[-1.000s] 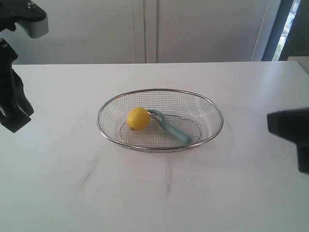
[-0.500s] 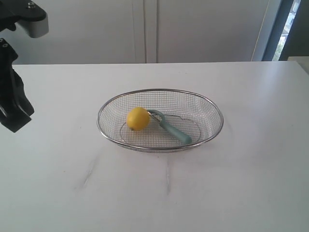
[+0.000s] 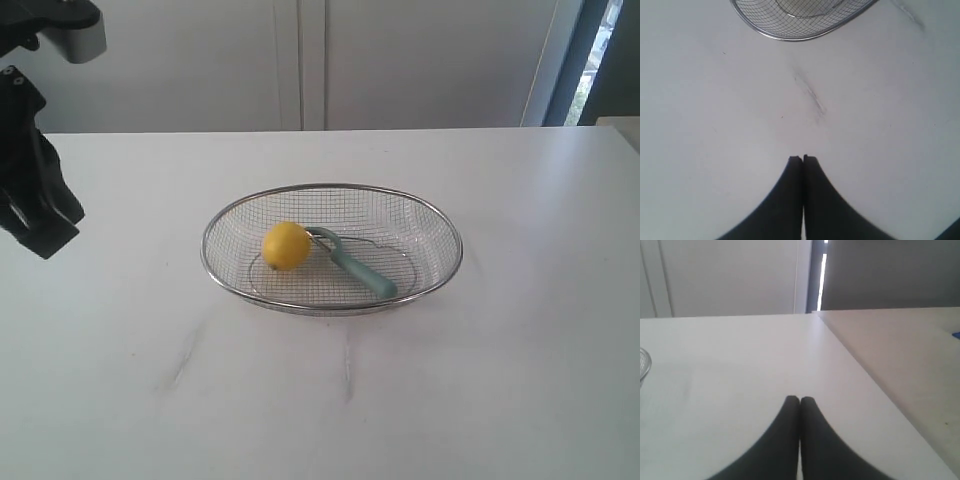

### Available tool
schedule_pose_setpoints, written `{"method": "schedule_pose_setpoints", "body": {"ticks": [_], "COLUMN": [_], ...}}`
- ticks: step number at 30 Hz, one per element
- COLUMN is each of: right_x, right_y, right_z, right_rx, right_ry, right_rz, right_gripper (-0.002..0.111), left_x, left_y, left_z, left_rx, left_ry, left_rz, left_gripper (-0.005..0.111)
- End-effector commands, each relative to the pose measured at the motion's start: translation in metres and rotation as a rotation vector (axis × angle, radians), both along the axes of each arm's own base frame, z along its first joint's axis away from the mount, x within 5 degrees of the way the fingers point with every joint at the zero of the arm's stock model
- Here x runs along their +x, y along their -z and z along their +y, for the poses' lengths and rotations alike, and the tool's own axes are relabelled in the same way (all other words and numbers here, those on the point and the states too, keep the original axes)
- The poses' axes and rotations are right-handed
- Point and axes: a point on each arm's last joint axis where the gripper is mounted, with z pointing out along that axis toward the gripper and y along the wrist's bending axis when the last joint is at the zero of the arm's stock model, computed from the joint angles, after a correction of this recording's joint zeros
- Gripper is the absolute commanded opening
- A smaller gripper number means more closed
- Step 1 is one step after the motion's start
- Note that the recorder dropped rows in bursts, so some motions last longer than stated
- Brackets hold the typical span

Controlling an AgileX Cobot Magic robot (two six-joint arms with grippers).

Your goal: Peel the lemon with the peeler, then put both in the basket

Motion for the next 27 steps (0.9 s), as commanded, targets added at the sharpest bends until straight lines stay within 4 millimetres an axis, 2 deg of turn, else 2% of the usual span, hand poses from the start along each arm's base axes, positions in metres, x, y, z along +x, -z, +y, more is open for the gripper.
{"method": "schedule_pose_setpoints", "body": {"ticks": [1, 7, 17, 27], "right_x": [-0.002, -0.002, 0.0, 0.0], "right_y": [0.013, 0.013, 0.01, 0.01], "right_z": [0.0, 0.001, 0.016, 0.017], "right_rx": [0.016, 0.008, -0.042, -0.011], "right_ry": [0.003, -0.019, -0.317, -0.33], "right_rz": [0.116, 0.108, 0.085, 0.082], "right_gripper": [0.0, 0.0, 0.0, 0.0], "left_x": [-0.003, -0.003, -0.003, -0.003], "left_y": [0.0, 0.0, 0.0, 0.0], "left_z": [0.001, 0.001, 0.001, 0.001], "left_rx": [-0.012, -0.011, -0.011, -0.011], "left_ry": [-0.005, -0.005, -0.005, -0.005], "left_rz": [0.005, 0.003, 0.003, 0.003], "left_gripper": [0.0, 0.0, 0.0, 0.0]}}
